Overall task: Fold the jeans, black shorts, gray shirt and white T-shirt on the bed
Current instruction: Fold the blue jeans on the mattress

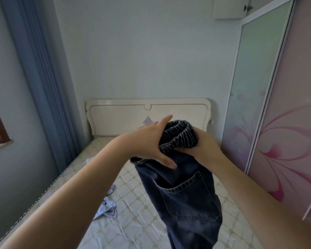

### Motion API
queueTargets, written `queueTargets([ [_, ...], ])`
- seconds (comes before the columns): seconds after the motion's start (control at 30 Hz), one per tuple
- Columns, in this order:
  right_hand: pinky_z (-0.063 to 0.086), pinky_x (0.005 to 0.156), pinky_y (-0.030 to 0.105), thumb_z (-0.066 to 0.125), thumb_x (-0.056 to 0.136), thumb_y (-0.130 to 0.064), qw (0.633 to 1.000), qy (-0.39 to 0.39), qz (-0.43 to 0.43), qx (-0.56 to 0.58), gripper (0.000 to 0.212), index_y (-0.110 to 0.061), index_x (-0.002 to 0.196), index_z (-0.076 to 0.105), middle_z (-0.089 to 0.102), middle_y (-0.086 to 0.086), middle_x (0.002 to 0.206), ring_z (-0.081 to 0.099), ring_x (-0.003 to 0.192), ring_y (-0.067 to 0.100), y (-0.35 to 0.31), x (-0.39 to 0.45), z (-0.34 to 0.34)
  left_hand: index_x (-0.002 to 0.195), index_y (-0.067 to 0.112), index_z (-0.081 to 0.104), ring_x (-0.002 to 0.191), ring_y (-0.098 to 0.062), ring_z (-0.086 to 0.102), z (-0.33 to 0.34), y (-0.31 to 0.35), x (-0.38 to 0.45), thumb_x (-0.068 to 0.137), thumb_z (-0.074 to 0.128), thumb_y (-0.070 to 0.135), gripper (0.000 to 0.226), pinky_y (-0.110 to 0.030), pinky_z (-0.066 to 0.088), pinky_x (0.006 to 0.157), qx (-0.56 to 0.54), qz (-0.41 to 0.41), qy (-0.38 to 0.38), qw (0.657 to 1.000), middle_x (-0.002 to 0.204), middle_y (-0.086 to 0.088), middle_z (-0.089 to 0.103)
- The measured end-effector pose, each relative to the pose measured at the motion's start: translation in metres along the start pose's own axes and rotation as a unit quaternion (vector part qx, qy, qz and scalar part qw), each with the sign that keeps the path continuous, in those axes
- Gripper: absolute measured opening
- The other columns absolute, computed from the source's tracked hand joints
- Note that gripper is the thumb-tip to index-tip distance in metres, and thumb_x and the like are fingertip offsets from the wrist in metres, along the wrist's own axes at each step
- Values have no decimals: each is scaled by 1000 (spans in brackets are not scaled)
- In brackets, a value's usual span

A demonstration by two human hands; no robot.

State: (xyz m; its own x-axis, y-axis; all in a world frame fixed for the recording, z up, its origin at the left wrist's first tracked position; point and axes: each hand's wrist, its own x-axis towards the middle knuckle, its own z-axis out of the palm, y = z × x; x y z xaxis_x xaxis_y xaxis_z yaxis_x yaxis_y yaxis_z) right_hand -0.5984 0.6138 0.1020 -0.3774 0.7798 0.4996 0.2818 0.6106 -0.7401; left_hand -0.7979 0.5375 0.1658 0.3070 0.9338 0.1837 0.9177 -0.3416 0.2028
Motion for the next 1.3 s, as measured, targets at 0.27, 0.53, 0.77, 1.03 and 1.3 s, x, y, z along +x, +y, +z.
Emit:
queueTargets([
  [0.27, 50, 79, 23, 91, 61, -37, 997, -38, 44, 45, 45, -39, 100, 69, 74, -16, 95, 68, 89, -2, 21, -15, 0, 99, 23, 63, 84, -3, 61, 32, -22, 19, 75, 76, 43, 34, -11, 43, 69, -52, 1, -27, 998, 91, 12, 65],
  [0.53, 39, 107, 35, 48, 83, -75, 948, -65, 278, 143, 70, -29, 135, 53, 64, -8, 124, 58, 116, 9, 107, -85, 1, 94, 36, 66, 81, 3, 64, 60, -40, 15, 77, 77, 45, 22, -20, 47, 77, -100, -28, -95, 990, 87, 20, 70],
  [0.77, 47, 90, 36, 29, 82, -83, 824, -80, 542, 142, 75, -23, 102, 70, 73, 0, 92, 65, 87, 18, 191, -163, 51, 88, 38, 68, 76, 7, 66, 56, -42, 17, 72, 81, 44, 21, -22, 53, 79, -186, -60, -74, 978, 81, 22, 72],
  [1.03, 42, 108, 39, 57, 93, -53, 746, -22, 474, 467, 46, -18, 121, 70, 68, 4, 124, 62, 117, 21, 216, -162, 71, 91, 28, 72, 79, -7, 72, 59, -48, 16, 67, 84, 42, 30, -21, 55, 72, -251, -70, -57, 964, 84, 12, 76],
  [1.3, 59, 70, 28, 63, 86, -22, 734, 175, 373, 540, 20, -10, 84, 78, 72, 14, 101, 72, 90, 21, 222, -144, 14, 86, 35, 75, 82, -13, 74, 60, -63, 5, 59, 83, 42, 30, -17, 56, 65, -358, -86, -24, 929, 89, 4, 77],
])
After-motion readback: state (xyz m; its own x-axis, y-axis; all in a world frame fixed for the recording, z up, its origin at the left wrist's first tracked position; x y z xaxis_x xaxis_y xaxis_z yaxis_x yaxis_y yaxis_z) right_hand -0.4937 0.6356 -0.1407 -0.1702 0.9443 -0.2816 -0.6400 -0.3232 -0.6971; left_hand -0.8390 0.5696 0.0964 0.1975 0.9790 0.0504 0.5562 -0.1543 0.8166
